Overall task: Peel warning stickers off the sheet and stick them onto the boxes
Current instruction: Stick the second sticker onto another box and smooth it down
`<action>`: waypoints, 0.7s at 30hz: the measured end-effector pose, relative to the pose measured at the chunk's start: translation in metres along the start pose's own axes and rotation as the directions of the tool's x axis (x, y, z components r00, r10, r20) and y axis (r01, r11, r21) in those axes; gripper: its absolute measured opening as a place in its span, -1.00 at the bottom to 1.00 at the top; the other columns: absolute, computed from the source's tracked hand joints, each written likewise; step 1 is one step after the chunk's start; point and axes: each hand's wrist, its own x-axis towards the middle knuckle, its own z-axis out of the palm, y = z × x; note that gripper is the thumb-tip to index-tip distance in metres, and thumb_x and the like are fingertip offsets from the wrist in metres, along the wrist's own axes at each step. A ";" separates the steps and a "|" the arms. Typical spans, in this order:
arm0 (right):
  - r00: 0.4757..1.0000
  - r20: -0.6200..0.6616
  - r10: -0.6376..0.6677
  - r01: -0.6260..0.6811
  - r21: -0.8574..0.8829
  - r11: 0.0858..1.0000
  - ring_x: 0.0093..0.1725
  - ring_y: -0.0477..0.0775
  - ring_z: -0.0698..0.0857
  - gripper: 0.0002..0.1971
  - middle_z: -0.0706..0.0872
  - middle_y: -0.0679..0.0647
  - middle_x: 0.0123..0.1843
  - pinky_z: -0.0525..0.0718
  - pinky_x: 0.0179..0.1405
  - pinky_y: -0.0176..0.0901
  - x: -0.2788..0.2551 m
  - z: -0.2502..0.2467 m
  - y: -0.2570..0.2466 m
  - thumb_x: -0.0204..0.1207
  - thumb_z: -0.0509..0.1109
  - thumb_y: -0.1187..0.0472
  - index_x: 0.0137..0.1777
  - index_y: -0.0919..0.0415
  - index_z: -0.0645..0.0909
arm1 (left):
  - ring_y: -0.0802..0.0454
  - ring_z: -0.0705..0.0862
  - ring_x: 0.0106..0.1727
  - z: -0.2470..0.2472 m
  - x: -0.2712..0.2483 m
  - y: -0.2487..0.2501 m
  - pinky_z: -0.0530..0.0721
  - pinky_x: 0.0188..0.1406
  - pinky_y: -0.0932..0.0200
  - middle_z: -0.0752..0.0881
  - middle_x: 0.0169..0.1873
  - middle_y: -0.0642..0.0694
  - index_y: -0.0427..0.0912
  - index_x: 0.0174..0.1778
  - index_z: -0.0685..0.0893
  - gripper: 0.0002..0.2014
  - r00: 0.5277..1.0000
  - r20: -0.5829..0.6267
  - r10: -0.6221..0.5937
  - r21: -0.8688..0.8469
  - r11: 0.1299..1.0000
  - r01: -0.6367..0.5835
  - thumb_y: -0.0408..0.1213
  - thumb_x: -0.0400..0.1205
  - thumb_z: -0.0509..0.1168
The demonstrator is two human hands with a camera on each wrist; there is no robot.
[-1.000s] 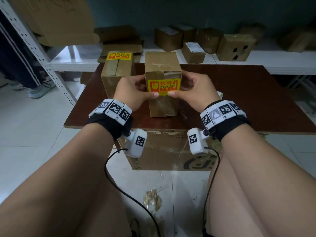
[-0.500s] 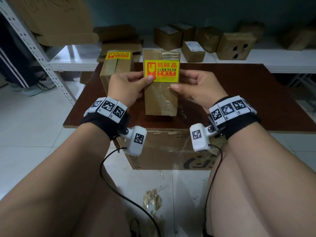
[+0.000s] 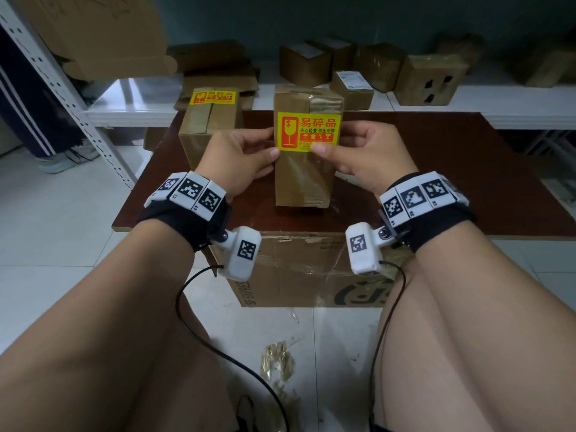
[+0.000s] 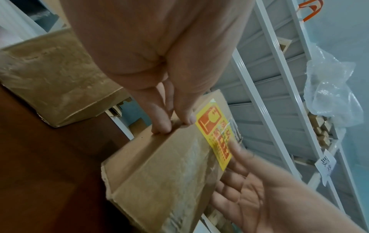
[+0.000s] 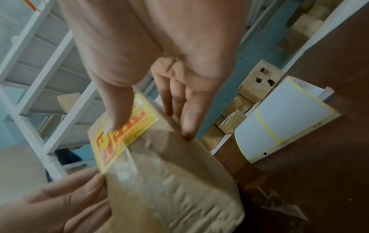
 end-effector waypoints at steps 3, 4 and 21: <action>0.989 -0.141 -0.040 0.020 -0.134 0.991 0.12 -0.20 0.88 -0.38 0.93 -0.14 0.09 0.88 0.21 0.01 -0.003 0.006 -0.005 0.25 0.77 -0.35 0.23 -0.05 0.81 | 0.01 0.83 0.37 0.005 -0.003 -0.001 0.85 0.28 0.11 0.87 0.26 -0.14 -0.21 0.54 0.73 -0.51 0.997 0.038 0.060 0.045 0.997 -0.062 -0.49 0.66 0.54; 0.985 -0.162 -0.067 0.034 -0.203 0.979 0.11 -0.21 0.86 -0.38 0.92 -0.15 0.08 0.87 0.18 -0.03 -0.003 0.008 -0.004 0.27 0.74 -0.38 0.23 -0.05 0.82 | 0.06 0.83 0.37 0.006 -0.004 0.000 0.82 0.38 0.03 0.89 0.26 -0.09 -0.17 0.51 0.77 -0.50 0.995 0.051 0.087 0.079 0.993 -0.091 -0.43 0.62 0.59; 0.986 -0.143 -0.089 0.039 -0.324 0.945 -0.02 -0.42 0.62 -0.33 0.73 -0.27 0.09 0.54 -0.09 -0.47 -0.011 0.024 -0.010 0.40 0.60 -0.46 0.35 -0.02 0.73 | 0.17 0.87 0.07 0.008 -0.007 0.006 0.91 0.08 -0.06 0.91 -0.02 0.07 0.05 0.16 0.92 -0.50 0.982 -0.157 0.100 0.383 0.923 -0.033 0.26 0.42 0.67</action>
